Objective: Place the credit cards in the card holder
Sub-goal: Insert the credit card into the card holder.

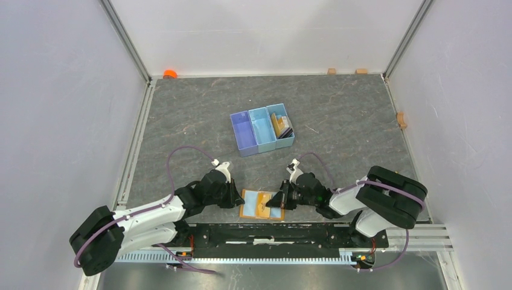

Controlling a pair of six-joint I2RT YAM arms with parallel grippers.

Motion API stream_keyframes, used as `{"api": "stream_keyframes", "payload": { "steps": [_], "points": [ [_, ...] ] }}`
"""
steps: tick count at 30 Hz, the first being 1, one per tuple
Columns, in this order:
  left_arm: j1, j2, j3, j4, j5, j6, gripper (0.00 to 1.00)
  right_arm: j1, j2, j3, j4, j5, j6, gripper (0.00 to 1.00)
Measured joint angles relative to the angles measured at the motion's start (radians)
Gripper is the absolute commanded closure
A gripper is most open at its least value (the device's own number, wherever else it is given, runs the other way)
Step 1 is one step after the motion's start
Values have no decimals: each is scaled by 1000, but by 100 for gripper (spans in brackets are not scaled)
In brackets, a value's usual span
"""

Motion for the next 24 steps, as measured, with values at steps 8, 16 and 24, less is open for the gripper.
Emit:
{"api": "stream_keyframes", "payload": {
  "steps": [8,16,24],
  "points": [
    [0,0,-1,2,1,0,85,0,20,24,-26,-16,8,100],
    [0,-1,-10,18,18,3,86,0,71,68,-25,-34,16,100],
    [5,-20,-20,16,19,17,92,31,143,181,-77,-44,-2,88]
  ]
}}
